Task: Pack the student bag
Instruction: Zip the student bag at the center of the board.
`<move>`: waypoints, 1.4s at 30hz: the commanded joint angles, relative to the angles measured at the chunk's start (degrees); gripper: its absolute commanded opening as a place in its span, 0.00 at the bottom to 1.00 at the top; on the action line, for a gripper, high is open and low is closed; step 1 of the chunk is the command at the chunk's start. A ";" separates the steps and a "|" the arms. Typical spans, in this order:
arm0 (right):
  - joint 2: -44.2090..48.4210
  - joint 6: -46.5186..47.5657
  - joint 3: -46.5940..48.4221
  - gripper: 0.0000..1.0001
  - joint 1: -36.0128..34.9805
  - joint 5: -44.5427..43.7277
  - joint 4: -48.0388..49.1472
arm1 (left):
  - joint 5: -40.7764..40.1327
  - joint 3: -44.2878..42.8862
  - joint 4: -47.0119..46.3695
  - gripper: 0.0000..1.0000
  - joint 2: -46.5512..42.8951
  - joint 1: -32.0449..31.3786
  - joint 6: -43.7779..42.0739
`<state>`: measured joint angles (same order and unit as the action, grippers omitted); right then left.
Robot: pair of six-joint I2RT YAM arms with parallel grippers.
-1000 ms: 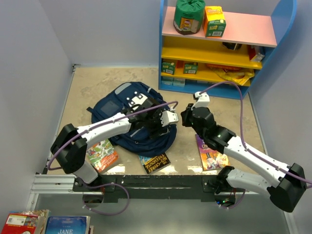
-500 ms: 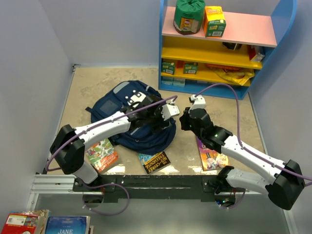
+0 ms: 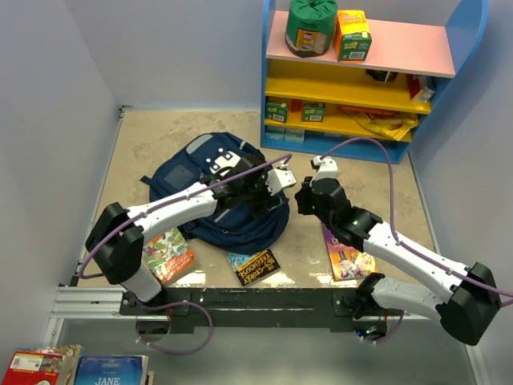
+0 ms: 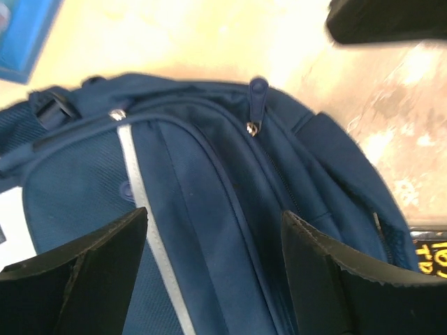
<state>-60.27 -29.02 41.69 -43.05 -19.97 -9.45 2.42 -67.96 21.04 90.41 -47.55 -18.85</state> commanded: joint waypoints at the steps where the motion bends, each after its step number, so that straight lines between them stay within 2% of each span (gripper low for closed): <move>1: 1.91 -0.25 -0.30 0.01 0.51 -0.95 0.14 | -2.24 1.34 -2.32 0.81 1.69 0.18 -1.01; 5: 2.09 0.01 0.06 0.01 0.68 -0.95 -0.39 | -3.55 1.87 -2.67 0.76 3.45 0.44 -2.50; 9: 2.09 0.36 0.32 0.01 0.86 -0.51 -0.48 | -4.61 1.52 -3.02 0.59 4.16 0.97 -5.04; 16: 2.00 0.27 0.23 0.01 0.77 0.81 -0.30 | 0.21 0.64 -1.36 0.46 4.86 0.97 -11.55; 17: 1.65 0.27 0.32 0.01 0.86 0.89 -0.39 | 1.09 0.29 0.65 0.41 5.47 1.05 -12.60; 19: 1.65 0.10 0.41 0.00 0.86 0.89 -0.39 | 4.08 -1.54 3.29 0.00 6.71 0.97 -15.42; 20: 1.73 0.27 0.49 0.00 0.86 0.89 -0.56 | 5.83 -2.69 4.61 0.00 6.62 0.88 -15.95; 21: 1.91 0.10 0.76 0.00 0.86 0.72 -0.83 | 13.85 -4.18 6.19 0.00 5.31 0.71 -18.30; 22: 2.43 0.01 1.28 0.00 0.77 0.54 -1.35 | 16.89 -6.46 7.95 0.00 4.00 -0.43 -20.15; 27: 5.43 0.01 1.90 0.00 0.86 -1.47 -2.58 | 17.71 -12.45 14.11 0.00 -1.10 -4.04 -31.39; 31: 4.72 0.01 2.87 0.01 0.77 0.44 -4.69 | 16.57 -8.87 16.75 0.00 -6.29 -4.31 -40.02; 33: 5.25 0.97 2.69 0.10 0.86 2.12 -4.96 | 16.74 -6.67 18.68 0.00 -9.27 -4.31 -44.40; 34: 6.30 1.33 2.61 0.20 0.77 3.60 -5.22 | 16.66 -3.96 18.43 0.00 -10.25 -4.39 -44.60; 36: 7.53 2.81 2.52 0.31 0.77 6.15 -5.93 | 16.30 -1.39 17.90 0.00 -13.22 -4.39 -43.99; 37: 8.84 3.26 2.08 0.39 0.86 9.73 -5.93 | 16.31 0.71 18.59 0.00 -13.94 -4.31 -44.25; 40: 10.61 5.90 -0.11 0.51 0.77 17.12 -3.57 | 16.92 5.01 19.13 0.00 -17.45 -4.22 -44.52; 42: 11.49 6.08 -1.69 0.52 0.68 23.38 -1.89 | 17.18 6.87 17.91 0.00 -20.35 -4.30 -42.95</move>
<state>-51.16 -25.87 42.06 -42.35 -9.32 -14.90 16.49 -64.07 41.47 75.68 -51.51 -59.37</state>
